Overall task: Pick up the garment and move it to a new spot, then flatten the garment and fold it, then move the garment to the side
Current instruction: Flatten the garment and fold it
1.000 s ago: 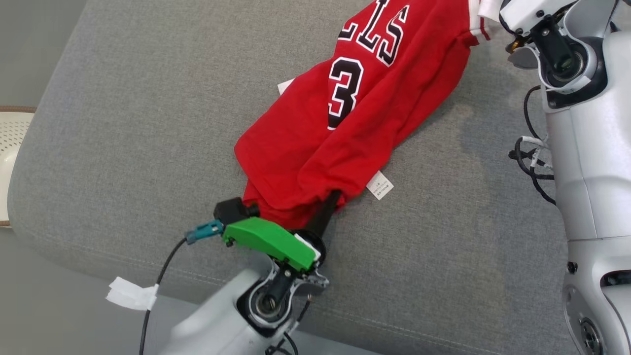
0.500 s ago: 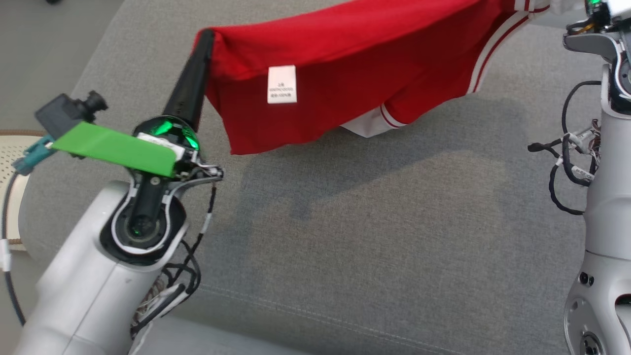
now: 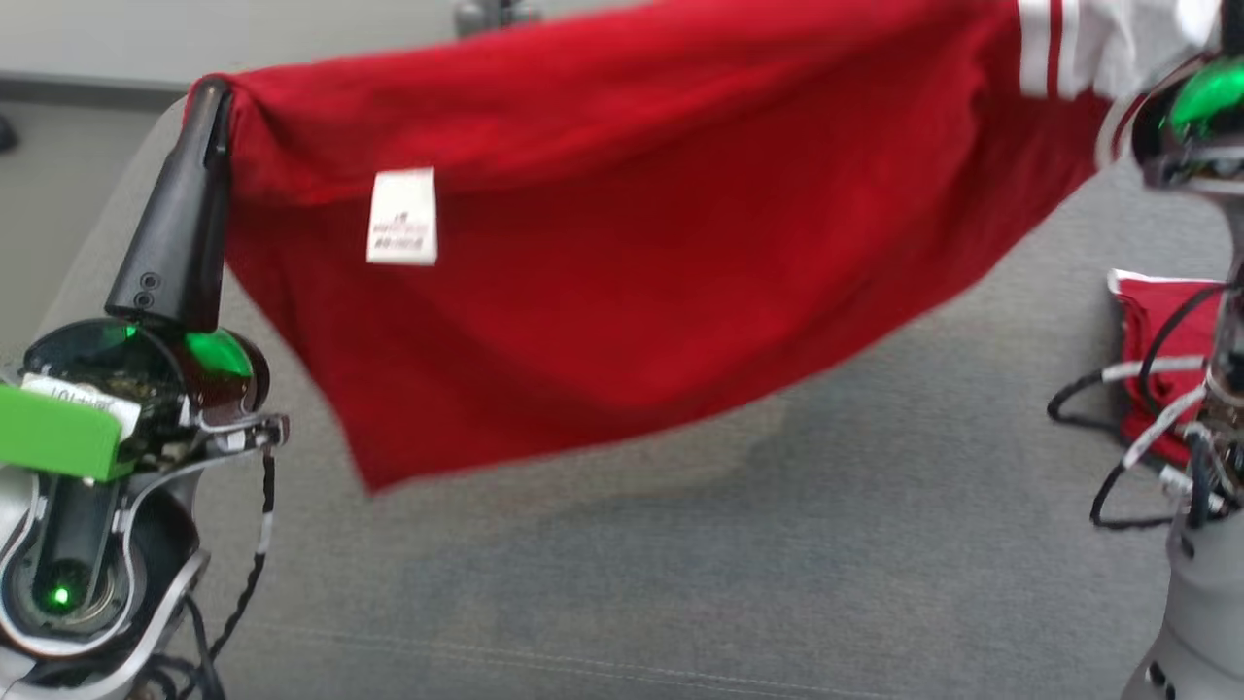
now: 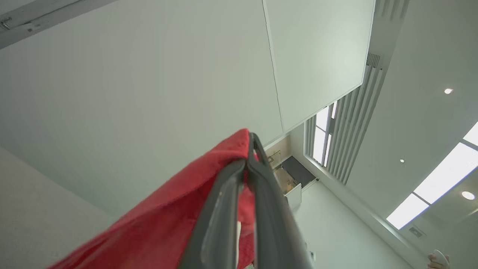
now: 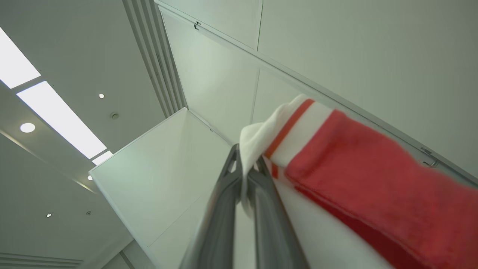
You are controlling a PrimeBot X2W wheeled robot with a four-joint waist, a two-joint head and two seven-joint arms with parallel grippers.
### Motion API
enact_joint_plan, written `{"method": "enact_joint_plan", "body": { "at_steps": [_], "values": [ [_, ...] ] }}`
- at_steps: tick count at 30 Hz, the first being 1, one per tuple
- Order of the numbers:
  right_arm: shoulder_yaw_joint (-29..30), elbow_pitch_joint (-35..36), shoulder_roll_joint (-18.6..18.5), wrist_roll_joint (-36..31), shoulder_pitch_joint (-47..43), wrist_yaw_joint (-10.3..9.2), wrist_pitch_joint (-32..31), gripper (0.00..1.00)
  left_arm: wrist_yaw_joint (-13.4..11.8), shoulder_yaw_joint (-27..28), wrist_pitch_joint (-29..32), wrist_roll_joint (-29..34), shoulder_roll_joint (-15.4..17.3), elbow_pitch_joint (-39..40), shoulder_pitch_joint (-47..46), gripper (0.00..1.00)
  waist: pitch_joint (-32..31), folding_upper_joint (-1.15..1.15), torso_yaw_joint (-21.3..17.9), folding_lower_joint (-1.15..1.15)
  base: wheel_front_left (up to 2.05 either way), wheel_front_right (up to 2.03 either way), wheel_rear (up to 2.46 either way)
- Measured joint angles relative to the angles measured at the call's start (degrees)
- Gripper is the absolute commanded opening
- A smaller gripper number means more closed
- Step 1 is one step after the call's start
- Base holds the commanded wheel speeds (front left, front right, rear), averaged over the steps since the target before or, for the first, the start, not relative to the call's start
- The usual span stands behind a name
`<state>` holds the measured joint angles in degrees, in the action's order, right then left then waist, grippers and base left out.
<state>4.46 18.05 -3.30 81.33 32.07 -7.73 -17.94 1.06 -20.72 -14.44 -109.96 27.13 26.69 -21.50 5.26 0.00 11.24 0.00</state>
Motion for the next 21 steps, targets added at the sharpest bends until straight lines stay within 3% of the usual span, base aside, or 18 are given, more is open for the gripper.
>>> {"method": "enact_joint_plan", "body": {
  "at_steps": [7,10,15,21],
  "values": [
    [-2.5,2.8,0.0,-0.7,-8.6,-0.44,-1.5,0.0,-7.6,0.0,2.3,-6.6,3.0,6.2,0.8,0.0,1.5,0.0,-4.2,0.0,0.0,0.0,0.0],
    [-3.6,-1.9,0.1,-3.1,-9.3,-0.34,-2.4,0.0,-8.2,-1.1,5.0,-10.9,3.2,3.5,-0.4,0.0,3.4,0.0,-5.0,0.0,0.0,0.0,0.0],
    [-4.0,-16.6,0.1,-13.6,-7.9,-0.26,-2.7,0.0,-8.7,-3.3,8.6,-14.3,4.4,-8.9,-7.2,0.0,7.3,0.0,-5.1,0.0,0.0,0.0,0.0],
    [-1.1,-28.5,0.5,-23.4,10.0,-0.19,3.9,0.0,-8.7,-3.9,7.7,-8.8,4.5,-21.6,-20.1,0.0,12.2,0.0,-4.5,0.0,0.0,0.0,0.0]
  ]
}}
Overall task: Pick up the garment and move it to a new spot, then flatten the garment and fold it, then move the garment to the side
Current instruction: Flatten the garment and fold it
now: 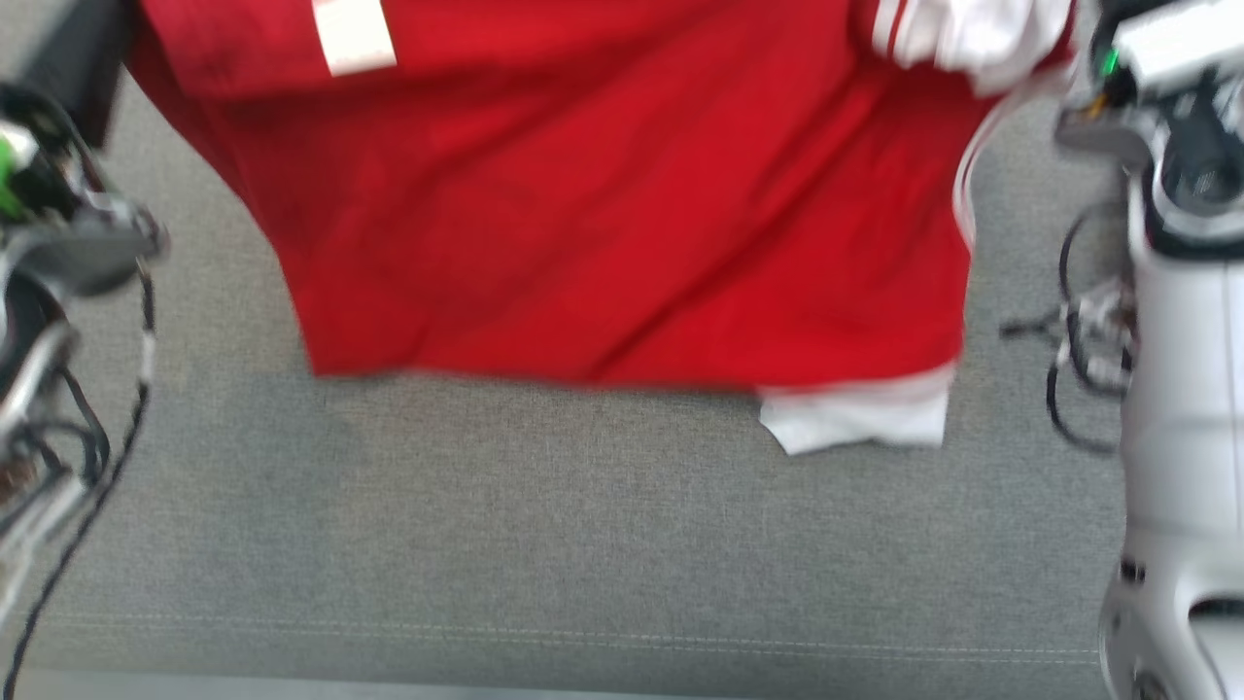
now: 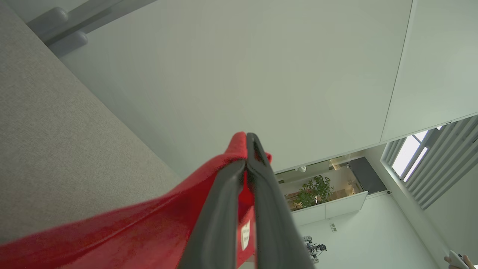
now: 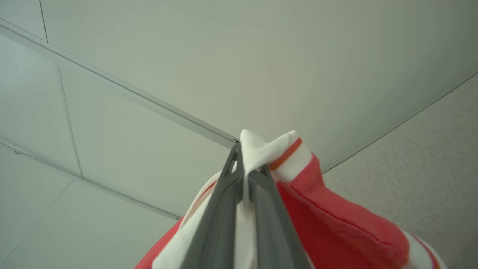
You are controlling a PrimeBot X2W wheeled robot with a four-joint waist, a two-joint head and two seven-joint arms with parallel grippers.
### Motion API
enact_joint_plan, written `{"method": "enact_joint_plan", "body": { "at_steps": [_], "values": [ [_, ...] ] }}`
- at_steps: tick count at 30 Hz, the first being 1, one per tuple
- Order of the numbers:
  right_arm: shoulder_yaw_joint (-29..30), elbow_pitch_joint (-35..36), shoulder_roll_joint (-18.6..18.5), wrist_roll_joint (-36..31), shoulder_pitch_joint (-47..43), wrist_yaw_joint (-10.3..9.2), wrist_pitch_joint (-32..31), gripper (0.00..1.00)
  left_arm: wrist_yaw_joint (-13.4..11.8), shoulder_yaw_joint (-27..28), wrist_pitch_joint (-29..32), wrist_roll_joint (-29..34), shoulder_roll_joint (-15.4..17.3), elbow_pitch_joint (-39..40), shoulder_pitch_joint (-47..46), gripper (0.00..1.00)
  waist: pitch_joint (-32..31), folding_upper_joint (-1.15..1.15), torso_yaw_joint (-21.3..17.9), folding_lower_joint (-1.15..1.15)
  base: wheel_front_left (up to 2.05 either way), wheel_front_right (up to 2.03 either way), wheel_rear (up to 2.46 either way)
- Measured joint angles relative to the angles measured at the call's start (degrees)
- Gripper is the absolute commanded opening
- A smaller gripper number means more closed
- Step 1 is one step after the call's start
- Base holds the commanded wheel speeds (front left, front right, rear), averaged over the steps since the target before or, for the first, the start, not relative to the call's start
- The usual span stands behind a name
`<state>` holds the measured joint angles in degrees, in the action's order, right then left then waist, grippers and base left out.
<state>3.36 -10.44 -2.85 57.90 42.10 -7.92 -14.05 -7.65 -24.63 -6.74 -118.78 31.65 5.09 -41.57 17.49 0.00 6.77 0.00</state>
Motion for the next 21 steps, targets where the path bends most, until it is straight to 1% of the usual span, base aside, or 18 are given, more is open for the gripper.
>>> {"method": "enact_joint_plan", "body": {
  "at_steps": [4,6,8,10,12,13,15,17,19,21],
  "values": [
    [-0.7,-4.0,0.0,-0.5,12.0,0.3,4.8,0.0,0.1,-0.1,-3.2,6.5,-2.2,-5.5,-9.3,0.0,2.9,0.0,0.4,0.0,0.0,0.0,0.0],
    [-2.7,-3.9,-0.1,-0.1,17.0,0.3,6.4,0.0,0.1,2.1,-6.6,9.4,-4.5,-7.3,-13.6,0.0,4.1,0.0,0.5,0.0,0.0,0.0,0.0],
    [-4.0,-3.1,-0.1,1.1,21.7,0.29,7.6,0.0,0.2,2.9,-6.6,9.8,-6.0,-7.1,-17.5,0.0,5.2,0.0,0.5,0.0,0.0,0.0,0.0],
    [-5.3,-1.1,-0.7,3.2,25.4,0.29,8.0,0.0,1.4,3.0,-6.9,10.6,-7.2,-6.1,-19.8,0.0,6.2,0.0,0.5,0.0,0.0,0.0,0.0],
    [-7.1,1.5,-1.2,4.4,27.5,0.29,8.4,0.0,3.6,2.8,-6.9,13.2,-7.3,-5.5,-20.4,0.0,7.4,0.0,0.4,0.0,0.0,0.0,0.0],
    [-7.1,1.5,-1.2,4.4,27.5,0.29,8.4,0.0,3.6,2.8,-6.9,13.2,-7.3,-5.5,-20.4,0.0,7.4,0.0,0.4,0.0,0.0,0.0,0.0],
    [-8.9,3.6,-1.4,5.7,27.4,0.32,8.4,0.0,6.1,2.5,-6.9,14.2,-7.3,-5.5,-19.6,0.0,8.5,0.0,0.2,0.0,0.0,0.0,0.0],
    [-9.6,5.3,-1.1,6.5,24.5,0.35,7.3,0.0,7.6,1.8,-6.9,14.2,-7.5,-5.4,-16.9,0.0,9.5,0.0,0.1,0.0,0.0,0.0,0.0],
    [-9.2,6.5,-1.1,6.5,17.8,0.52,6.3,0.0,9.1,0.7,-6.9,13.3,-8.1,-5.4,-11.4,0.0,10.4,0.0,-0.1,0.0,0.0,0.0,0.0],
    [-7.8,6.4,-1.1,7.4,7.8,0.92,5.8,0.0,11.0,-1.7,-6.9,13.2,-8.7,-6.9,-4.3,0.0,11.2,0.0,-0.1,-0.01,0.0,0.0,0.0]
  ]
}}
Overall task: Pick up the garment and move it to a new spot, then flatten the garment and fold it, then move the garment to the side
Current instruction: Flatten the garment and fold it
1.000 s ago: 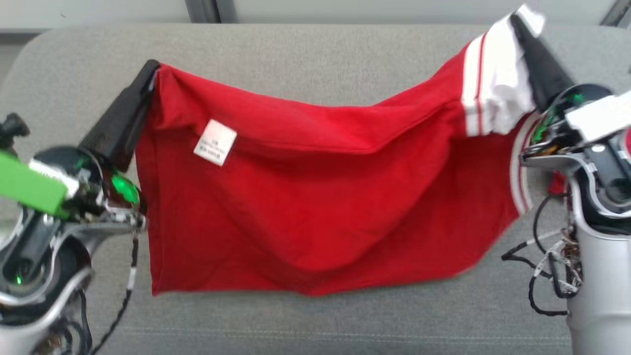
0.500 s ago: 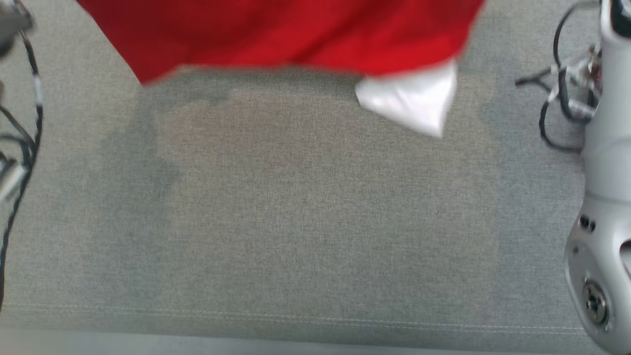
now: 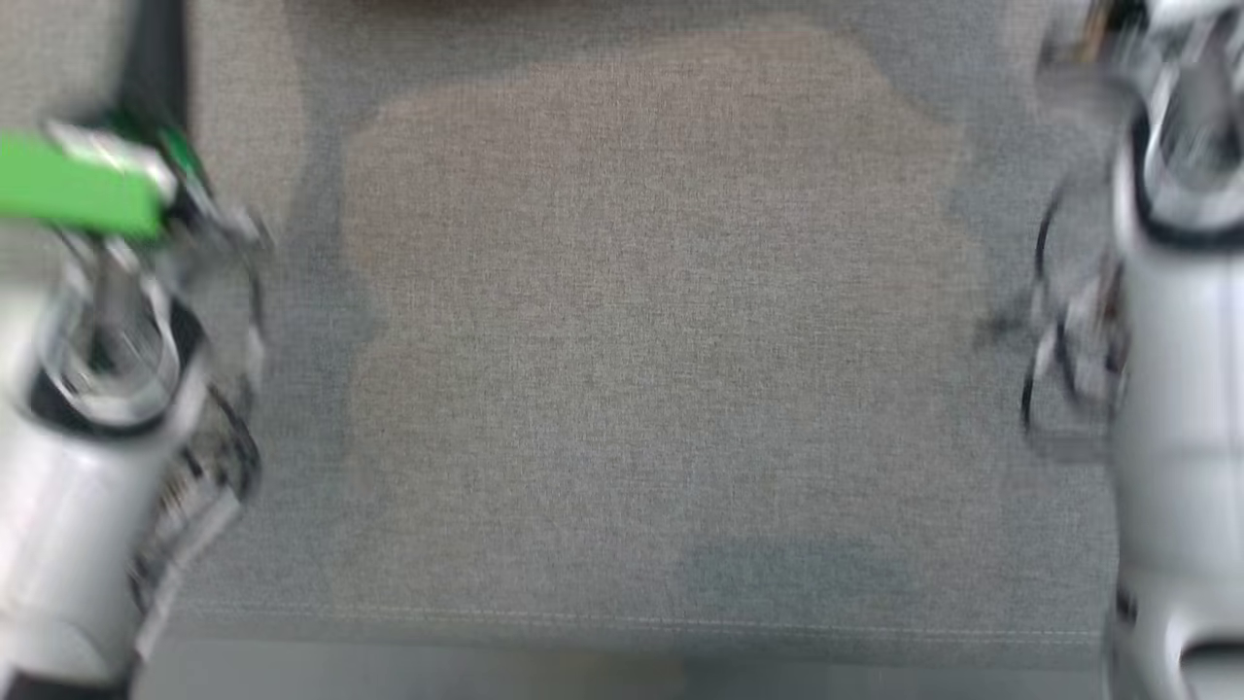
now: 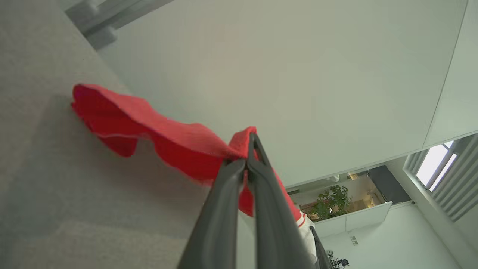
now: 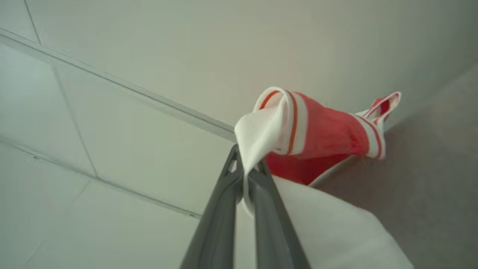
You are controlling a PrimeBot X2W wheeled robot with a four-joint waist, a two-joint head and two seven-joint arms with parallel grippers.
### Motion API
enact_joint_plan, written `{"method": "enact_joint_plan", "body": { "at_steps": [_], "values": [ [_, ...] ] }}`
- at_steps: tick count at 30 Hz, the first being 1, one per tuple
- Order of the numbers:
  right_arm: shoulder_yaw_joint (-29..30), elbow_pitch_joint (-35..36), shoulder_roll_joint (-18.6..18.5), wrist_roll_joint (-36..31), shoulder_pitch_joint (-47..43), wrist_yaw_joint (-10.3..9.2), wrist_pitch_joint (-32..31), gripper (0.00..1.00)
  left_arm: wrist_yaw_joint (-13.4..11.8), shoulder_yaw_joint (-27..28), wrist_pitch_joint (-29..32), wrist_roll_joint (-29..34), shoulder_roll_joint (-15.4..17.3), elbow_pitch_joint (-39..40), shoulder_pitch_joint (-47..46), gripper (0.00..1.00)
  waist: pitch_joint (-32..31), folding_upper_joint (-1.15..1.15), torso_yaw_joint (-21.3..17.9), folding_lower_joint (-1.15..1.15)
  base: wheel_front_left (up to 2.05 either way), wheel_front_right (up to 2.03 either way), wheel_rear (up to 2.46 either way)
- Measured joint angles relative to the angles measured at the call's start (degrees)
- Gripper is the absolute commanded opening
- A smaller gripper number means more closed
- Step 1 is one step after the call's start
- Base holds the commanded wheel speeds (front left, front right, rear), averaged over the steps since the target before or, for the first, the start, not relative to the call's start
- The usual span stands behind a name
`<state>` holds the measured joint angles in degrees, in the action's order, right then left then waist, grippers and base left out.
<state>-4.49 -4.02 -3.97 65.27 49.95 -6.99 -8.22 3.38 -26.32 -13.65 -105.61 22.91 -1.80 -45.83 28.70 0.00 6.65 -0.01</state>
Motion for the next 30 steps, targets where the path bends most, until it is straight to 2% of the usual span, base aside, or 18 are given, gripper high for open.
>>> {"method": "enact_joint_plan", "body": {
  "at_steps": [4,7,11,17,24,30],
  "values": [
    [2.9,-0.7,0.5,3.9,-21.3,-0.07,0.5,0.0,2.3,-1.0,-0.1,-2.4,-1.8,-4.6,15.9,0.0,-0.3,0.0,0.1,0.0,0.0,0.0,0.0],
    [3.1,0.3,1.0,7.8,-29.8,0.36,2.1,0.0,2.6,0.8,-0.1,-6.0,-2.4,-6.8,24.0,0.0,-1.6,0.0,0.1,0.0,0.0,0.0,0.0],
    [3.2,1.8,1.6,11.8,-35.8,0.6,4.1,0.0,3.2,2.5,-0.1,-7.4,-3.3,-7.0,28.1,0.0,-4.0,0.0,-0.6,0.0,0.0,0.0,0.0],
    [1.4,4.4,1.7,13.0,-45.0,1.98,4.7,0.0,3.2,3.4,-0.2,-7.5,-3.8,-5.2,30.0,0.0,-7.5,0.0,-1.7,0.01,0.0,0.0,0.0],
    [-2.5,13.0,1.7,14.4,-51.8,3.35,4.1,0.0,3.4,4.6,-0.6,-6.6,-0.8,-0.2,33.4,0.0,-10.6,0.0,-2.3,0.01,0.0,0.0,0.0],
    [-4.9,18.4,1.6,15.2,-57.1,3.32,2.9,0.0,3.5,4.4,-0.5,-5.6,1.4,5.6,37.6,0.0,-11.7,0.0,-3.9,0.01,0.0,0.0,0.0]
  ]
}}
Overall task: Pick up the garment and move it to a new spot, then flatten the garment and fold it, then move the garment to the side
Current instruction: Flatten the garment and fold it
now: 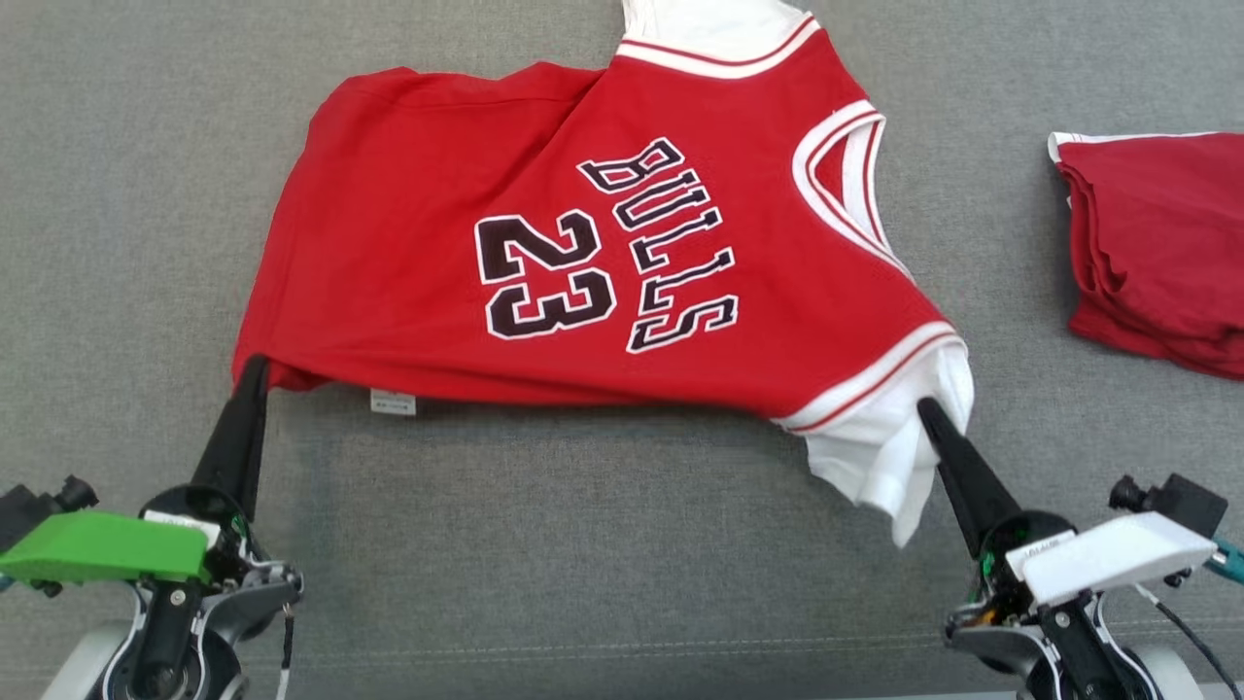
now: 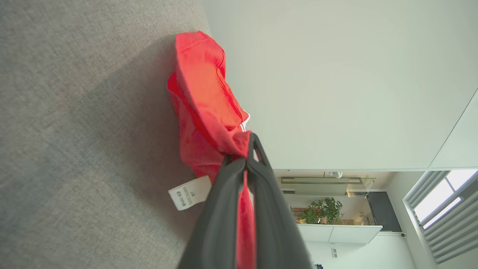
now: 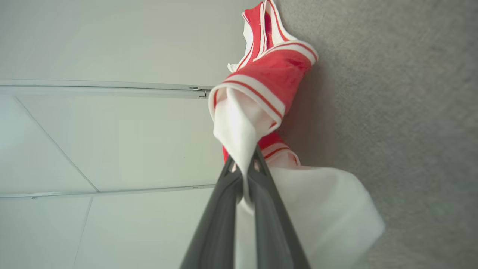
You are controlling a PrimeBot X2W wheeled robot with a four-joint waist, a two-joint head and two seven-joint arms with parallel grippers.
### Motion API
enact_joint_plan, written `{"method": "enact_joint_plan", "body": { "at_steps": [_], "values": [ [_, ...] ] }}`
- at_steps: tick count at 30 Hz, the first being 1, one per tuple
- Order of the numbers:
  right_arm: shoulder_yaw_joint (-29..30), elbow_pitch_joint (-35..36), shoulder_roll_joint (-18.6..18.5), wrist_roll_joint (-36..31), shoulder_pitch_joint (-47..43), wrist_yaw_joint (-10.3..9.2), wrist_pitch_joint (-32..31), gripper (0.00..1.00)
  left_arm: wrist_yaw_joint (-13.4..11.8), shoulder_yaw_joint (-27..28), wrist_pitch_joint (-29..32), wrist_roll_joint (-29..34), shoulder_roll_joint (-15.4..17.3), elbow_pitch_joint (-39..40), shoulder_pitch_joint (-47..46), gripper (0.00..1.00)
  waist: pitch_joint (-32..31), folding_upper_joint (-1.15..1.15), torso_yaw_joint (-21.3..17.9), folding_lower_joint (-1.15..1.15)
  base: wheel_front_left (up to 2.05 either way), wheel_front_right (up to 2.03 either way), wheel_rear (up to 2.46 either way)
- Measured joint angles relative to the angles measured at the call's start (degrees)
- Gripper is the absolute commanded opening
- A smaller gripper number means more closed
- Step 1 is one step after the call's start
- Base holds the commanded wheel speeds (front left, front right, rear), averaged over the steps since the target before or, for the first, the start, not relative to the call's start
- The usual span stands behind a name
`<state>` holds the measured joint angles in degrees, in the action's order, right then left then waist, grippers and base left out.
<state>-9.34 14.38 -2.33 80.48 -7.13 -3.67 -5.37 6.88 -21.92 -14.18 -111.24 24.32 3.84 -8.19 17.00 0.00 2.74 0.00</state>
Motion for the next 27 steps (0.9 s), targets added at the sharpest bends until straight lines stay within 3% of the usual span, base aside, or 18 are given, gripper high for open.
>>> {"method": "enact_joint_plan", "body": {
  "at_steps": [6,13,17,21,26,27],
  "values": [
    [0.4,-0.6,-1.3,-2.7,-7.3,-1.58,0.0,0.0,-2.5,-2.5,1.0,-0.4,1.2,0.8,5.2,0.0,-0.4,0.0,-0.6,0.0,0.0,0.0,0.0],
    [-0.3,1.3,-1.5,-4.5,-5.5,-2.0,0.0,0.0,-5.0,-4.3,2.4,-0.3,2.3,2.7,4.8,0.0,0.1,0.0,-0.7,0.0,0.0,0.0,0.0],
    [-0.3,2.0,-1.4,-5.1,-1.7,-2.38,0.0,0.0,-7.1,-5.4,4.0,2.2,3.3,3.8,-0.3,0.0,0.9,0.0,-0.4,0.0,0.0,0.0,0.0],
    [-1.2,1.9,-1.4,-6.5,1.5,-2.69,0.0,0.0,-10.7,-6.8,5.8,5.0,3.6,2.4,-9.2,0.0,2.5,0.0,0.3,0.0,0.0,0.0,0.0],
    [-2.7,1.4,-1.2,-7.0,3.7,-2.99,-0.2,0.0,-12.4,-8.5,7.0,5.3,0.4,-1.5,-17.6,0.0,4.5,0.0,0.7,0.0,0.0,0.0,0.0],
    [-3.1,1.1,-1.2,-7.0,4.2,-2.99,-0.2,0.0,-12.5,-9.2,7.3,5.3,-0.5,-2.7,-19.0,0.27,4.9,0.0,0.8,0.0,0.0,0.0,0.0]
  ]
}}
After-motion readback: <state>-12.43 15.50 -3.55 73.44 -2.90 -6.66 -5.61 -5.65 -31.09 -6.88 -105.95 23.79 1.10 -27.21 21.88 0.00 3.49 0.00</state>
